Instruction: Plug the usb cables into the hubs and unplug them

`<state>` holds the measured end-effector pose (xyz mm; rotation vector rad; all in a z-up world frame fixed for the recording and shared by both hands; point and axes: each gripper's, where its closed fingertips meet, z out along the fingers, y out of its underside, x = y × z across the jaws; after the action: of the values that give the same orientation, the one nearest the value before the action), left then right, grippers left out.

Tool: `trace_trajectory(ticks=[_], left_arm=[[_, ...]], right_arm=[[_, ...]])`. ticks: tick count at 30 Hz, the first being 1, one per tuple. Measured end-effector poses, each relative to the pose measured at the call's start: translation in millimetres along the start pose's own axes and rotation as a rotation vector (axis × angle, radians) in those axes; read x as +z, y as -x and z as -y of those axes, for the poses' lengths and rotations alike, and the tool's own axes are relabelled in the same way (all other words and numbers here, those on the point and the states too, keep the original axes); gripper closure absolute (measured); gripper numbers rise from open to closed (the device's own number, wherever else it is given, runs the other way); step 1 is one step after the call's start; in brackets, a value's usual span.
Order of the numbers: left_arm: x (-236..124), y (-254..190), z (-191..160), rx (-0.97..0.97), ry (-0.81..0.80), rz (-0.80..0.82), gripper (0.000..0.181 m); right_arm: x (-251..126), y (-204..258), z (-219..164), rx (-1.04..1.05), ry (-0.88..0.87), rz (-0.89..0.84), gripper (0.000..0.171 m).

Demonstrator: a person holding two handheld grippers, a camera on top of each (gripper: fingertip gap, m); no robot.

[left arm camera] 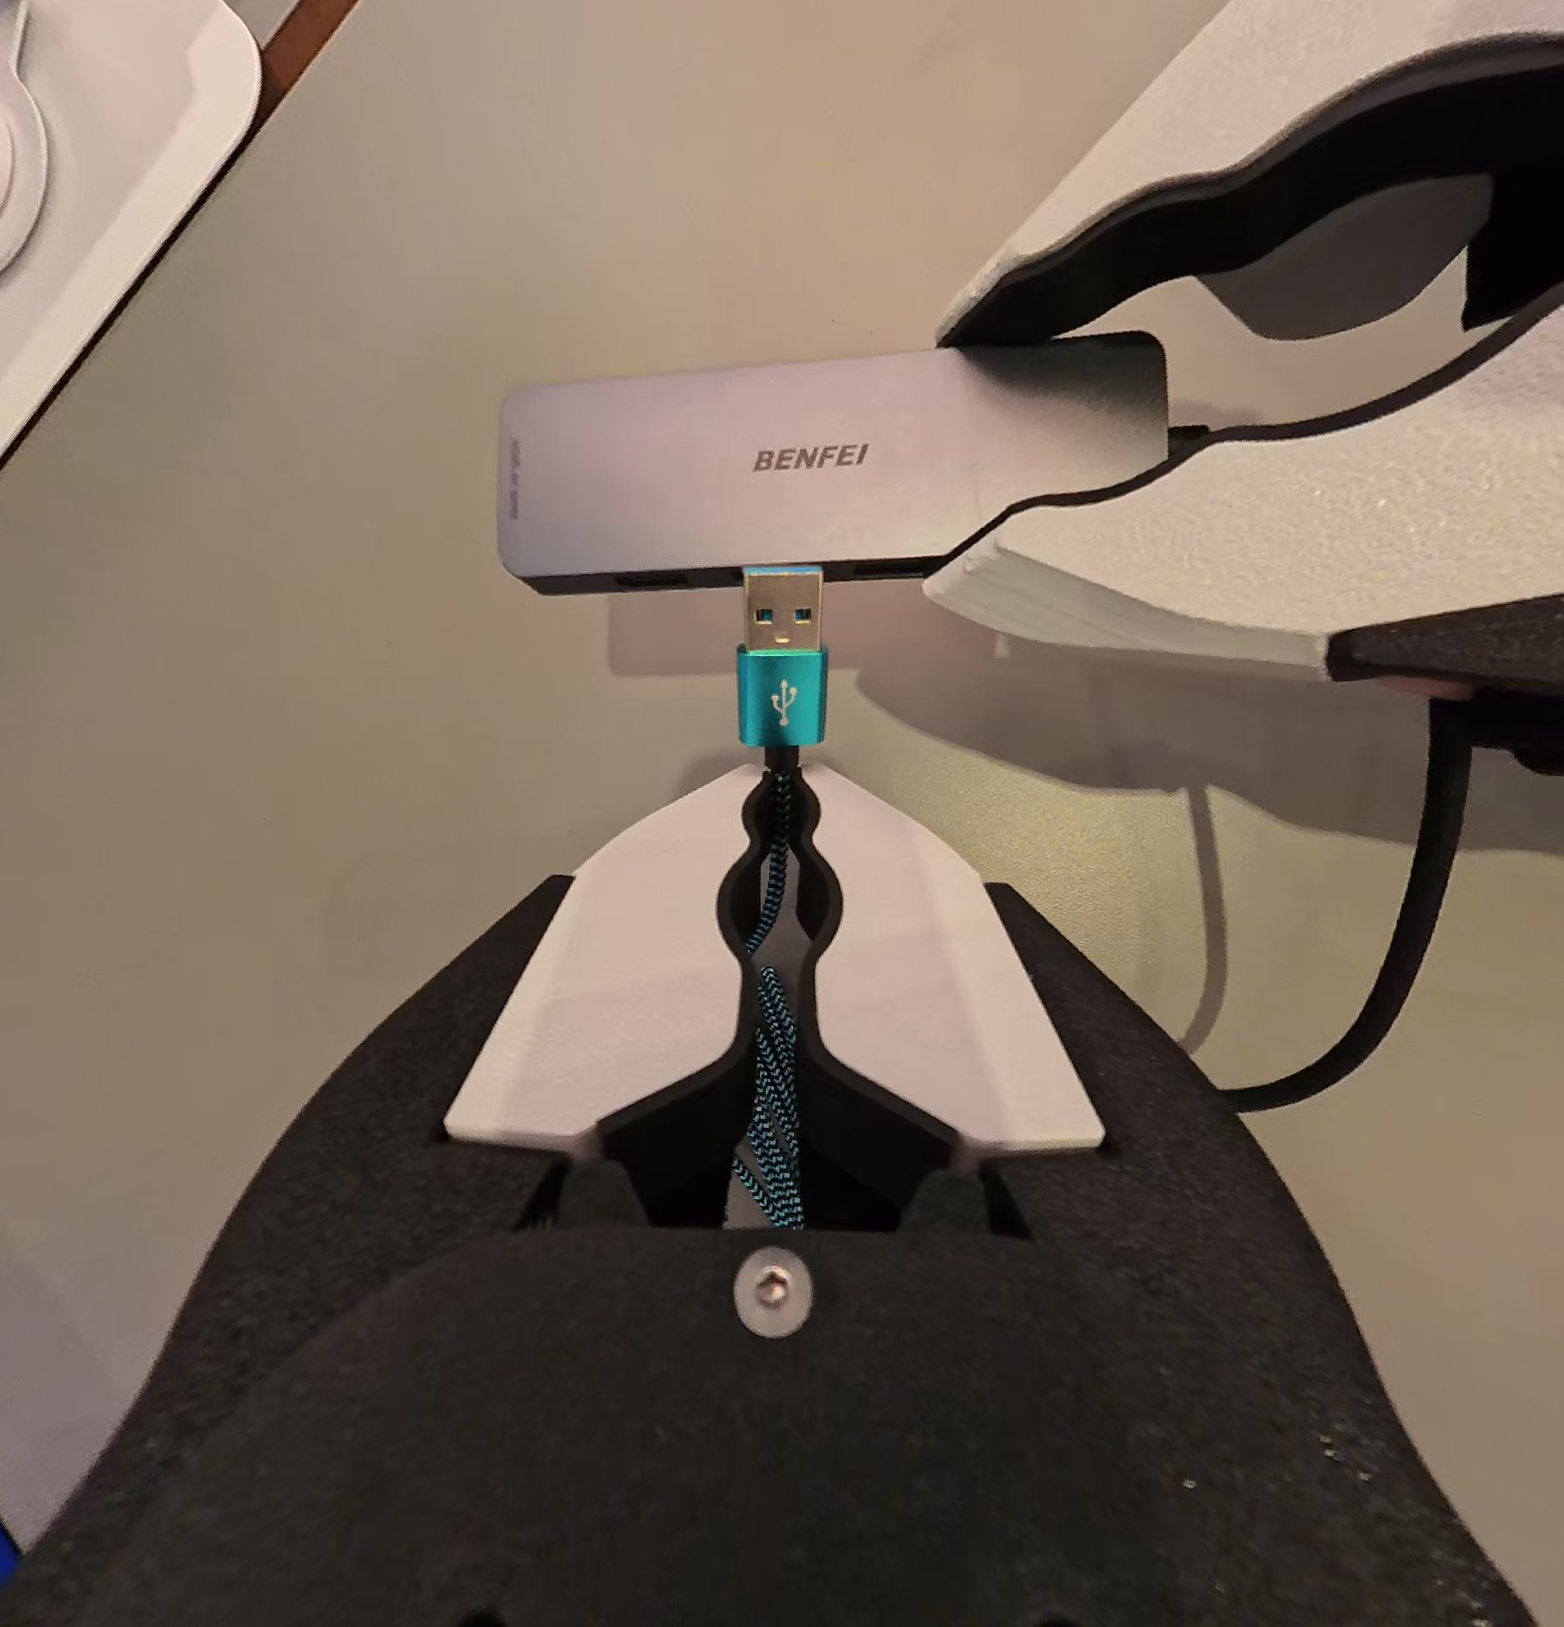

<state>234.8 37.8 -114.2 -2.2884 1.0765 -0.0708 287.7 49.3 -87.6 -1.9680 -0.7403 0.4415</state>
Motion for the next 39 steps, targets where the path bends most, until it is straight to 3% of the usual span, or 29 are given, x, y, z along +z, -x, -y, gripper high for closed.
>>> trace_trajectory(ticks=[17,39], left_arm=[[2.5,0.5,-3.7,-0.009,0.02,-0.017,0.179],[2.4,-2.0,-3.9,-0.023,0.018,-0.042,0.179]], right_arm=[[-2.3,1.2,5.0,-0.019,-0.013,-0.011,0.136],[-9.5,11.3,15.0,-0.307,-0.105,-0.132,0.136]])
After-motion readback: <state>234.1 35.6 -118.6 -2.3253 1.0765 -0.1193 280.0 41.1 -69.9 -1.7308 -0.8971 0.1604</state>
